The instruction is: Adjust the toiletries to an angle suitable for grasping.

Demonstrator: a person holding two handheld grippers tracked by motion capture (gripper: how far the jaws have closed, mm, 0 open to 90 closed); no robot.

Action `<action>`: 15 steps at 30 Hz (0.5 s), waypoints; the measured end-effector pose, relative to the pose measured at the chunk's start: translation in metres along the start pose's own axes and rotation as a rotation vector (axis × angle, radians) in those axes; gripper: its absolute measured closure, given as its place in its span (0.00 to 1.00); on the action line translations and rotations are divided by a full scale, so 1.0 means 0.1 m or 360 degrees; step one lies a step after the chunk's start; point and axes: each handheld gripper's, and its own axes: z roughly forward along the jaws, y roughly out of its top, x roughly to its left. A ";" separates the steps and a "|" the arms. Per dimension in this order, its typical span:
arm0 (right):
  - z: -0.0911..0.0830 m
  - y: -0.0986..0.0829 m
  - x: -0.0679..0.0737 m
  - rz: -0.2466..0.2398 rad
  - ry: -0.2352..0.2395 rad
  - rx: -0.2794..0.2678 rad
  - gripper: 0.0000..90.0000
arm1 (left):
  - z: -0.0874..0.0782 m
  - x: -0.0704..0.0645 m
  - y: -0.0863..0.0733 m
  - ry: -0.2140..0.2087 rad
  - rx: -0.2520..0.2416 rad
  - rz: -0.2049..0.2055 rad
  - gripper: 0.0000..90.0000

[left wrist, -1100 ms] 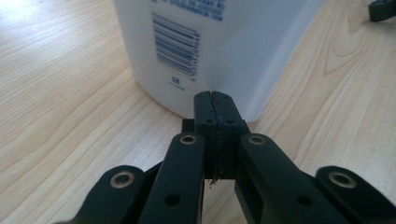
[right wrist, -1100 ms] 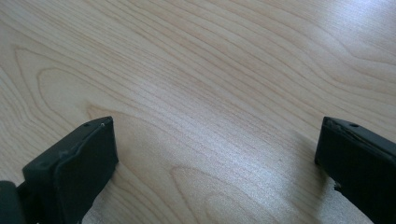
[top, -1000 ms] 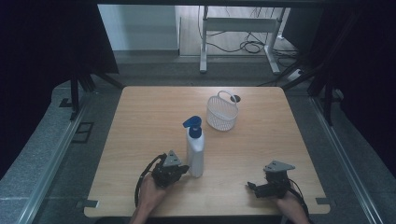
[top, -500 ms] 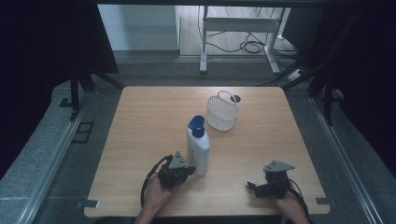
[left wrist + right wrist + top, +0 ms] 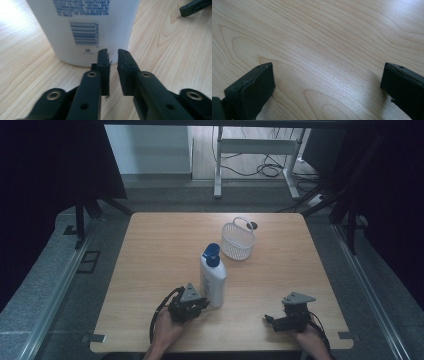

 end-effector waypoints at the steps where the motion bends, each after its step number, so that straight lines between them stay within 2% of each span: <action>1: 0.00 0.00 0.00 0.0000 0.0000 0.0000 0.00 | -0.01 0.00 -0.01 0.0008 -0.0001 -0.0001 0.83; 3: 0.00 0.00 0.00 0.0000 0.0000 0.0000 0.00 | -0.03 0.00 -0.02 0.0019 -0.0001 -0.0005 0.77; 12: 0.00 0.00 0.00 0.0000 0.0000 0.0000 0.00 | -0.12 -0.02 -0.09 0.0073 0.0007 -0.0022 0.64; 15: 0.00 0.00 0.00 0.0001 0.0000 0.0000 0.00 | -0.15 -0.01 -0.12 0.0094 -0.0006 -0.0024 0.56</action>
